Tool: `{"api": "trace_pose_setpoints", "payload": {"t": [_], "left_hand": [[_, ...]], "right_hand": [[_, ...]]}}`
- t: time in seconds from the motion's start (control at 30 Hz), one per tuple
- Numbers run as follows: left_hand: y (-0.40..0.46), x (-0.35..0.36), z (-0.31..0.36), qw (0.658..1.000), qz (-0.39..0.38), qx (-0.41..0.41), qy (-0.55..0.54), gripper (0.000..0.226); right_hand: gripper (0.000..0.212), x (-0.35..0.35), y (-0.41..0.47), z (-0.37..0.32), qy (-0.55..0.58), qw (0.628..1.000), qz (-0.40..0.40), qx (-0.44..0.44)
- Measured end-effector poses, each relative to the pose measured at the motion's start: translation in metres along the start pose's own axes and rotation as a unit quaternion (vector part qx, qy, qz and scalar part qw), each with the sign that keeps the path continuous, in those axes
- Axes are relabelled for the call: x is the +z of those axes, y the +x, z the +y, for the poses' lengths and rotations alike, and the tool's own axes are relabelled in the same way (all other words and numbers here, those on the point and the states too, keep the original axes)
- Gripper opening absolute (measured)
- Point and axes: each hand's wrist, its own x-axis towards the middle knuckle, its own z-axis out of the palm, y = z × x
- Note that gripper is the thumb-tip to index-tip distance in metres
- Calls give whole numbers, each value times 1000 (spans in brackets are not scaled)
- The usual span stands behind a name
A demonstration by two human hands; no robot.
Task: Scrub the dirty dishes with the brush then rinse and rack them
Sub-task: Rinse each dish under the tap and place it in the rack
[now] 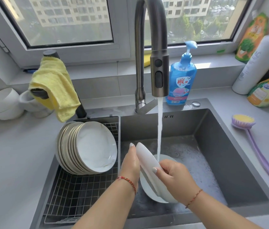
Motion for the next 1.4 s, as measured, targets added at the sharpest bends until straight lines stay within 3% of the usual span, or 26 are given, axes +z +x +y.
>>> {"api": "trace_pose_setpoints", "payload": {"t": [0.2, 0.33, 0.7, 1.0, 1.17, 1.3, 1.4], "left_hand": [[-12, -4, -2, 997, -39, 61, 29, 60], [-21, -12, 4, 994, -57, 90, -1, 30], [-36, -28, 14, 981, -92, 167, -43, 23], [-53, -53, 31, 952, -30, 300, -48, 35], [-59, -74, 45, 923, 4, 380, -53, 33], [-51, -94, 53, 916, 31, 397, -48, 36], [-36, -110, 51, 933, 45, 355, -46, 36]], "right_hand": [[45, 5, 3, -13, 52, 996, 39, 58], [33, 11, 5, -17, 47, 996, 62, 54], [36, 9, 15, -38, 48, 988, 138, 45], [44, 4, 14, -92, 132, 970, 201, -31], [36, 5, 25, -128, 215, 954, 200, -62], [33, 24, 46, -142, 221, 957, 175, -74], [42, 50, 62, -145, 204, 964, 157, -73]]}}
